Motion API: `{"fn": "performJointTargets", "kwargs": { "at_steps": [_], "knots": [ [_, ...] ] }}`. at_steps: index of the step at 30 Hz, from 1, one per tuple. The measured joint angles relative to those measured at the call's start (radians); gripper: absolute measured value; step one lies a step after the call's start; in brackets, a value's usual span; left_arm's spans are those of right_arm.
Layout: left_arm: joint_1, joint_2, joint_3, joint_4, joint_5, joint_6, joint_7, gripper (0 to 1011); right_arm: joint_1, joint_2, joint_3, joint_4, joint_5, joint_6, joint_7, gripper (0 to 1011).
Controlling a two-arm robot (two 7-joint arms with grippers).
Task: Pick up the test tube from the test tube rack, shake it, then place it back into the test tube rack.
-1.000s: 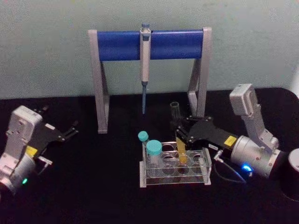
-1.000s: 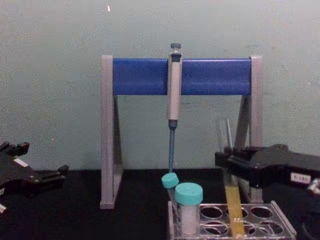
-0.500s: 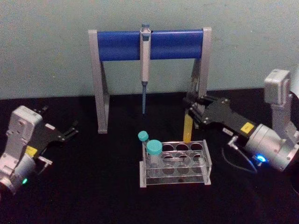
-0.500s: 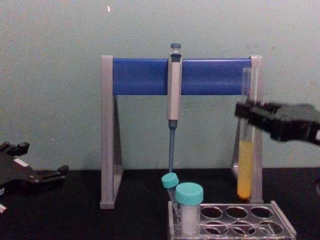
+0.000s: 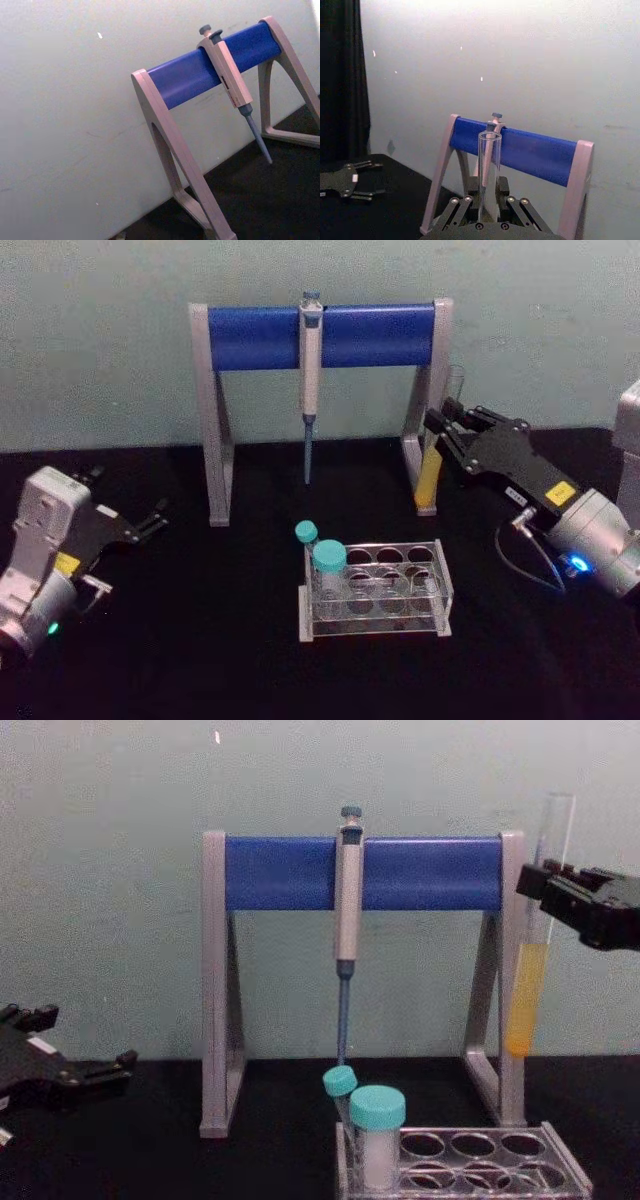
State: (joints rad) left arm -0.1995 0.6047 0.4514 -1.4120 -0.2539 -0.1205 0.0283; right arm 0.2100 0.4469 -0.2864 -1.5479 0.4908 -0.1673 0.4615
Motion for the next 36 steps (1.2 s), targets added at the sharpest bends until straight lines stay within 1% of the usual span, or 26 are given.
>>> {"fn": "performJointTargets", "kwargs": {
  "at_steps": [3,4,9,12,14,19,20,22,23,24,26,28,29,33,34,36],
  "knots": [
    [0.0,0.0,0.0,0.0,0.0,0.0,0.0,1001,-0.001,-0.009,0.003,0.004,-0.023,-0.006,-0.011,221],
    [0.0,0.0,0.0,0.0,0.0,0.0,0.0,1001,-0.001,-0.009,0.003,0.004,-0.023,-0.006,-0.011,222],
    [0.0,0.0,0.0,0.0,0.0,0.0,0.0,1001,0.008,-0.028,0.001,0.015,-0.051,-0.008,-0.015,221],
    [0.0,0.0,0.0,0.0,0.0,0.0,0.0,1001,0.014,-0.033,-0.004,0.02,-0.052,-0.005,-0.007,221],
    [0.0,0.0,0.0,0.0,0.0,0.0,0.0,1001,0.019,-0.035,-0.011,0.023,-0.051,0.001,0.011,222],
    [0.0,0.0,0.0,0.0,0.0,0.0,0.0,1001,0.027,-0.027,-0.025,0.022,-0.019,0.025,0.062,222],
    [0.0,0.0,0.0,0.0,0.0,0.0,0.0,1001,0.029,-0.018,-0.032,0.018,-0.006,0.039,0.083,221],
    [0.0,0.0,0.0,0.0,0.0,0.0,0.0,1001,0.031,-0.008,-0.038,0.013,0.01,0.053,0.102,221],
    [0.0,0.0,0.0,0.0,0.0,0.0,0.0,1001,0.032,0.005,-0.043,0.007,0.03,0.073,0.124,221],
    [0.0,0.0,0.0,0.0,0.0,0.0,0.0,1001,0.032,0.005,-0.043,0.007,0.03,0.073,0.124,221],
    [0.0,0.0,0.0,0.0,0.0,0.0,0.0,1001,0.032,0.034,-0.049,-0.011,0.065,0.122,0.151,221],
    [0.0,0.0,0.0,0.0,0.0,0.0,0.0,1001,0.029,0.049,-0.051,-0.024,0.074,0.145,0.154,221],
    [0.0,0.0,0.0,0.0,0.0,0.0,0.0,1001,0.026,0.066,-0.053,-0.038,0.082,0.174,0.155,221],
    [0.0,0.0,0.0,0.0,0.0,0.0,0.0,1001,0.017,0.105,-0.057,-0.073,0.083,0.222,0.142,221],
    [0.0,0.0,0.0,0.0,0.0,0.0,0.0,1001,0.011,0.124,-0.058,-0.091,0.074,0.238,0.126,221],
    [0.0,0.0,0.0,0.0,0.0,0.0,0.0,1001,0.006,0.145,-0.06,-0.113,0.057,0.248,0.106,222]
  ]
}}
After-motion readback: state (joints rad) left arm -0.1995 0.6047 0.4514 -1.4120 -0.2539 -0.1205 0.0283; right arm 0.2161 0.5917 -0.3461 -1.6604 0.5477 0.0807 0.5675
